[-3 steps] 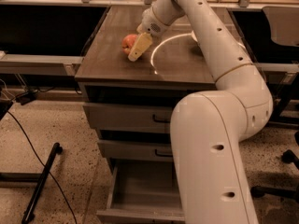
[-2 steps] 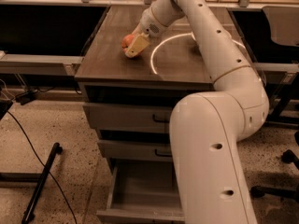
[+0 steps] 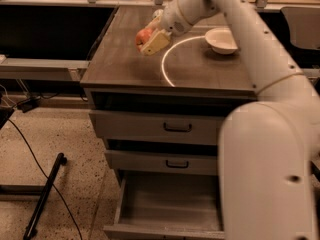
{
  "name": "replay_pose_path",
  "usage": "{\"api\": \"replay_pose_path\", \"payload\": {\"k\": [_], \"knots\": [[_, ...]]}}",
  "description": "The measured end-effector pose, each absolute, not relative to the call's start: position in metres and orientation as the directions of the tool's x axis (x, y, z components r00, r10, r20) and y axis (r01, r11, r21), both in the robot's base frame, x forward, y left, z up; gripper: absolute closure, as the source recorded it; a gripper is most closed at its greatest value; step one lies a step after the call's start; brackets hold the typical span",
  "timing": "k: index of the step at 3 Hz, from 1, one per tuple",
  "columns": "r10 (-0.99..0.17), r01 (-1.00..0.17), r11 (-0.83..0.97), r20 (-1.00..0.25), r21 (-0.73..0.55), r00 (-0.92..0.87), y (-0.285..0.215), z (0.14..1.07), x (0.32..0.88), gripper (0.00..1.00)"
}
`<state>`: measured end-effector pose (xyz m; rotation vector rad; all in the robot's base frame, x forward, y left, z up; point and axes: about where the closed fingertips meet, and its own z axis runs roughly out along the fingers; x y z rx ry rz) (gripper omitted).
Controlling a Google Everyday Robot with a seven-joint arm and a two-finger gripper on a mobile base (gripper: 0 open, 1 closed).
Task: Place apple into bottom drawer
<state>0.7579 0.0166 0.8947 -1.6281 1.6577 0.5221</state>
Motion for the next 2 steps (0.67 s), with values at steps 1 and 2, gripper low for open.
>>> {"api": "replay_pose_path", "payload": {"k": [1, 2], "knots": [[-0.617, -0.901, 0.172, -0.756, -0.399, 0.217, -0.017, 0.980, 0.719, 1.00], [-0.561, -0.847, 0.243, -0.781, -0.472, 0.275, -0.026, 1.012, 0.681, 1.00]]}}
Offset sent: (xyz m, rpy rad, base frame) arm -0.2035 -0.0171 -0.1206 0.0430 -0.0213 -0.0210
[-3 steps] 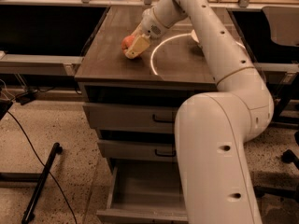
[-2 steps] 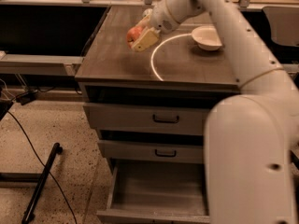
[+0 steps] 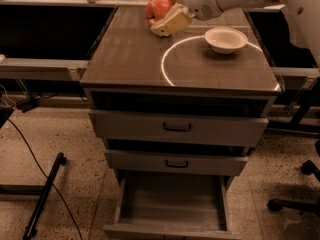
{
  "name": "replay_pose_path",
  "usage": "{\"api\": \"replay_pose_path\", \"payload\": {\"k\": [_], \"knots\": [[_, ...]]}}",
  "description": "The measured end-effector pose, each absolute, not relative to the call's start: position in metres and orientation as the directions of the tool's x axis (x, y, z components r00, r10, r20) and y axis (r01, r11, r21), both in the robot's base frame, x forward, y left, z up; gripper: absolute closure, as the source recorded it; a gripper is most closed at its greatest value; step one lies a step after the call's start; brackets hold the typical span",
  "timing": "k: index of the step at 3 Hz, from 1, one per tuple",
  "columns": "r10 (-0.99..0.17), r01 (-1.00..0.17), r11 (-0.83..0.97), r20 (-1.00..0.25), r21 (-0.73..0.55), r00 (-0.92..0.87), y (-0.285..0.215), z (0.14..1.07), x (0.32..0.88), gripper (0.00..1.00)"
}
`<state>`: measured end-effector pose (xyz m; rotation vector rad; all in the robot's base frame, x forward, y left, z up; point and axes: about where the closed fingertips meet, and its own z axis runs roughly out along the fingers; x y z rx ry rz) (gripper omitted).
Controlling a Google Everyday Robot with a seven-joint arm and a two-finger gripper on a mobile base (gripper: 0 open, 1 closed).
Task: Place apple into bottom drawer
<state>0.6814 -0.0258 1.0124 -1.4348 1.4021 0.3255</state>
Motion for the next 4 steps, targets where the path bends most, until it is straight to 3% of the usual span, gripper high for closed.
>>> {"api": "replay_pose_path", "payload": {"k": [2, 4], "knots": [[-0.541, -0.839, 0.287, -0.801, -0.462, 0.256, -0.030, 1.000, 0.675, 1.00], [-0.364, -0.943, 0.225, -0.918, -0.247, 0.153, -0.003, 0.891, 0.589, 1.00]]}}
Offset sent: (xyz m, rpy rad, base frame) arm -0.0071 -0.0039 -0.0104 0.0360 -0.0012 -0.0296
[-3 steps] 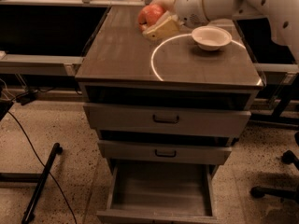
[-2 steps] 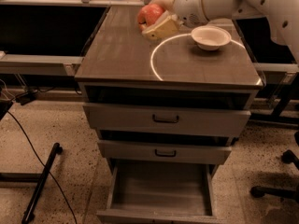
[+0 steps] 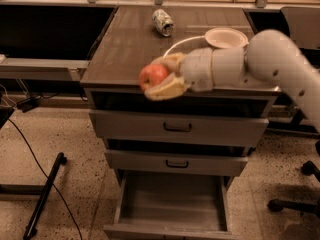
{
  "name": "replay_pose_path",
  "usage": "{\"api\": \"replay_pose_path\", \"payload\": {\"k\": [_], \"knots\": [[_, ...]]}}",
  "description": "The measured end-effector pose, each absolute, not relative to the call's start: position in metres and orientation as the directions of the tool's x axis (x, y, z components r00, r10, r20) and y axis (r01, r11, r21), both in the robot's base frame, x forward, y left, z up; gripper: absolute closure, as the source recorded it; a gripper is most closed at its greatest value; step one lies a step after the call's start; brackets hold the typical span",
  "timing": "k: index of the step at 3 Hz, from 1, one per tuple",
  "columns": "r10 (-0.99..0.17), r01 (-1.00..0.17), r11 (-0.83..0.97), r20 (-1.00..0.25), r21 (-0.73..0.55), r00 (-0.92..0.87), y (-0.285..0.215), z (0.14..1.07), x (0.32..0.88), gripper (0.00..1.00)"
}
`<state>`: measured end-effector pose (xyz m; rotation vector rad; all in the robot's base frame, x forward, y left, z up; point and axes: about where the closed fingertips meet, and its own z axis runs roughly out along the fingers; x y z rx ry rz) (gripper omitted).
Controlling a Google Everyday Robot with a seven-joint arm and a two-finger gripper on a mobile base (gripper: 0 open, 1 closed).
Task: Place apple into bottom drawer
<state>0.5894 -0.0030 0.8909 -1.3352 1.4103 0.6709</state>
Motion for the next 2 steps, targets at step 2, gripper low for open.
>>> {"api": "replay_pose_path", "payload": {"k": [2], "knots": [[-0.414, -0.984, 0.093, -0.904, -0.153, 0.101, 0.0257, 0.8013, 0.5395, 1.00]]}}
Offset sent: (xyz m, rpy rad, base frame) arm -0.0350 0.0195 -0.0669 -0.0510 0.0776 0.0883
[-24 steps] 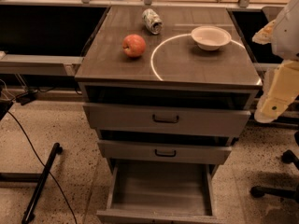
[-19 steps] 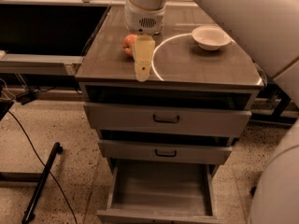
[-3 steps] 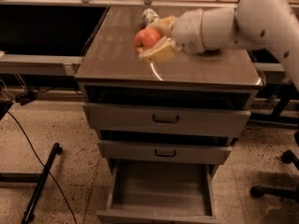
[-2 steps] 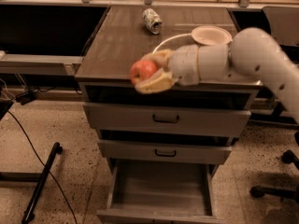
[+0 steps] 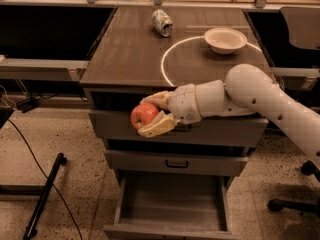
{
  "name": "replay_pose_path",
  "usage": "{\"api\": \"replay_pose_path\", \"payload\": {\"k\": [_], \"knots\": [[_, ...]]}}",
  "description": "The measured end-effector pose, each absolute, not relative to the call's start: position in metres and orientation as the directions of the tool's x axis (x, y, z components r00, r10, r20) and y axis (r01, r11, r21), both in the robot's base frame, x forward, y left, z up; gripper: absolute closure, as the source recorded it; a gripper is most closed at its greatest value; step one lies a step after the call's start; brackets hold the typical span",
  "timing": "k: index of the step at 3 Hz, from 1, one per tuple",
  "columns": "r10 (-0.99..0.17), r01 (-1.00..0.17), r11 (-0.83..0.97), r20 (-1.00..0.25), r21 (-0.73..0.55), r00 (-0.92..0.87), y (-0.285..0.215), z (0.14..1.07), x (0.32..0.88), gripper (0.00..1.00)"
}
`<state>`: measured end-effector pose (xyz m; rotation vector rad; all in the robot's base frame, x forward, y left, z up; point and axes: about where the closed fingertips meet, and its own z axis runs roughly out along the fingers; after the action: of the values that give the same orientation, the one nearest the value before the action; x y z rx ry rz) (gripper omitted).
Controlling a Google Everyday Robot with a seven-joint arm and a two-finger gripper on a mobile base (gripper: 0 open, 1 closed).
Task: Place apple into bottom drawer
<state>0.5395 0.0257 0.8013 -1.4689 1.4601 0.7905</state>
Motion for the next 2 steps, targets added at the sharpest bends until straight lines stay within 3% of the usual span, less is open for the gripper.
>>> {"api": "replay_pose_path", "payload": {"k": [1, 2], "knots": [[-0.412, -0.992, 0.106, -0.911, -0.075, 0.025, 0.027, 0.766, 0.548, 1.00], [-0.394, -0.982, 0.173, -0.908, 0.078, -0.141, 0.011, 0.672, 0.538, 1.00]]}}
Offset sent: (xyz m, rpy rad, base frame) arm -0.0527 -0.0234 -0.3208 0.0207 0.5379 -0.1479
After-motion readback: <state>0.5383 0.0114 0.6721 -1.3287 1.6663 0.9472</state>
